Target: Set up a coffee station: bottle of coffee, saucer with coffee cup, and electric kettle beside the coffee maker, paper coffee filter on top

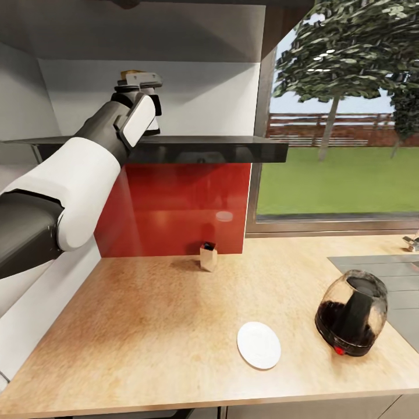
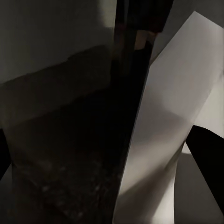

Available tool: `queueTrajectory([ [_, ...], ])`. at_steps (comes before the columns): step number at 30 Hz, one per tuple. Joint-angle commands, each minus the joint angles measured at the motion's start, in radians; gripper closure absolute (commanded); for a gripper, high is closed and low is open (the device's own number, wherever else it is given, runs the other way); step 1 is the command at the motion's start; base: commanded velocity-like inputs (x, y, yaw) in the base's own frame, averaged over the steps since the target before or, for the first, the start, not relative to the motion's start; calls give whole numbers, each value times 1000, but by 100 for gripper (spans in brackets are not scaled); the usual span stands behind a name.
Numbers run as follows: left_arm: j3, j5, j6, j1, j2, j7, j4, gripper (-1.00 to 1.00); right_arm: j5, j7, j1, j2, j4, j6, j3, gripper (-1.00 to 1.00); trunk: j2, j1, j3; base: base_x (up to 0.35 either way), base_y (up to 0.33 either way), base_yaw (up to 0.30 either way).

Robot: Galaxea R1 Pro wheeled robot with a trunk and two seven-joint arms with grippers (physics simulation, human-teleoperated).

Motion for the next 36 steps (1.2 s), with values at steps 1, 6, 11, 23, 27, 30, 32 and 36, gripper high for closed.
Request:
queueTrajectory([
  [1, -9, 10, 4, -1, 1, 8, -1, 100, -8, -4, 0, 0, -2, -1, 8, -100, -2, 1, -2, 0, -9, 0],
  [6, -10, 10, 4, -1, 2, 9, -1, 100, -15, -4, 0, 1, -3, -1, 4, -100, -2, 1, -2, -1, -176, 0],
  [11, -11, 10, 5, -1, 1, 9, -1, 100, -16, -3, 0, 2, -4, -1, 4, -100, -2, 1, -2, -49, -262, -3],
  [23, -12, 10, 5, -1, 0, 11, -2, 100, -16, -2, 0, 2, -4, -1, 3, -100, -2, 1, 4, -76, -270, -229],
  [27, -13, 10, 5, -1, -1, 11, -2, 100, -16, -2, 0, 2, -12, -1, 2, -100, -2, 1, 7, -93, -270, -281],
  [30, -13, 10, 4, -1, -1, 11, -2, 100, -16, -2, 0, 2, -17, -1, 2, -100, -2, 1, 8, -96, -271, -282],
  [32, -13, 10, 4, -1, -2, 11, -2, 100, -16, -2, 0, 2, -18, -1, 2, -100, -2, 1, 8, -96, -271, -282],
  [36, -13, 11, 4, -1, -2, 11, -2, 100, -16, -2, 0, 2, -19, -1, 2, -100, -2, 1, 8, -54, -268, -282],
])
